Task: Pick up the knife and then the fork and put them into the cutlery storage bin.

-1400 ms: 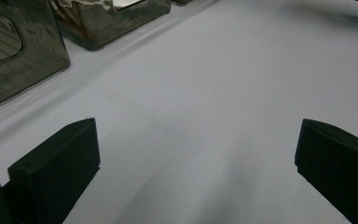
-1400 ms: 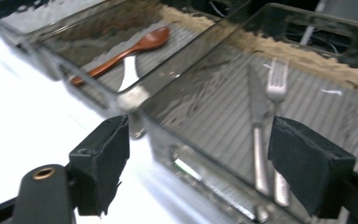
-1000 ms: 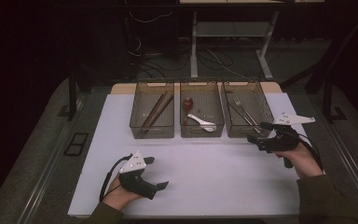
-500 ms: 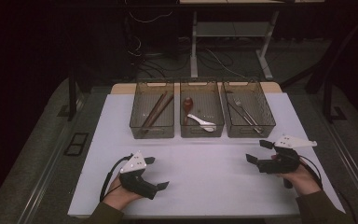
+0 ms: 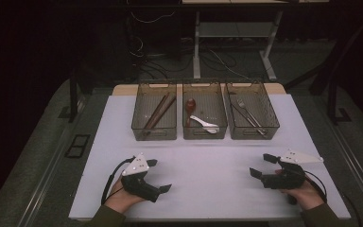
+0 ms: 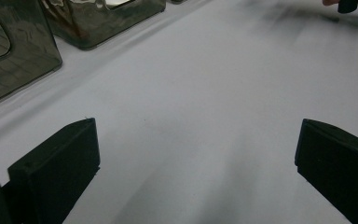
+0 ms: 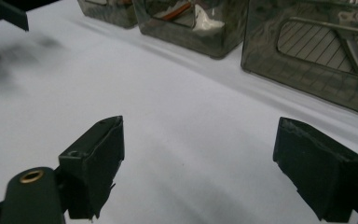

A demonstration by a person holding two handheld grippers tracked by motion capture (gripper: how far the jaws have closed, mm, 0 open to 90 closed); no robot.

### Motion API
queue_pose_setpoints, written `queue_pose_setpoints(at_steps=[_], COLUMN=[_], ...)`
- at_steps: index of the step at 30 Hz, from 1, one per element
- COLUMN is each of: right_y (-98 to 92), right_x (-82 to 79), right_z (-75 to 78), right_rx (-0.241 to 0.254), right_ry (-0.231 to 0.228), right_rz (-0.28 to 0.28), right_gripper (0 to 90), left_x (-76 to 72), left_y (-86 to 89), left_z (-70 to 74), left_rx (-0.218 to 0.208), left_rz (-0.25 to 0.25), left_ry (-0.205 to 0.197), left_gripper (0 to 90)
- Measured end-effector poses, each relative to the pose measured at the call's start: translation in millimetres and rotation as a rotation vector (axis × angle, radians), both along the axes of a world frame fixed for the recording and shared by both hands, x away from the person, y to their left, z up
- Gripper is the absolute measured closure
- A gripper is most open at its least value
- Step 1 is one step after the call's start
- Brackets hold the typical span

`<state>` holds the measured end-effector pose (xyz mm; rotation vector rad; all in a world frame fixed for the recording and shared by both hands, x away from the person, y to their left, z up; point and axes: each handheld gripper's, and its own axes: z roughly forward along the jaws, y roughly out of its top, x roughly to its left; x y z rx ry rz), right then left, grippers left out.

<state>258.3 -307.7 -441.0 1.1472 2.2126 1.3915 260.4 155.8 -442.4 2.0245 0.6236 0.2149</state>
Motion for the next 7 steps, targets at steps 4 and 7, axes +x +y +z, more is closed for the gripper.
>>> queue_pose_setpoints(at_steps=[4, 7], right_y=[1.2, 1.5], right_x=[-0.1, 0.4], right_z=[-0.6, -2.0], right_rx=[-0.016, -0.029], right_ry=[-0.002, 0.001], right_rz=[0.009, 0.016], right_gripper=[16.1, 16.1], left_x=[0.4, 1.2], left_y=[-0.6, -0.9], left_z=[-1.1, -1.6], left_rx=[0.002, 0.008], left_rz=[0.003, 0.004], left_ry=[0.006, 0.007], left_gripper=[0.0, 0.0])
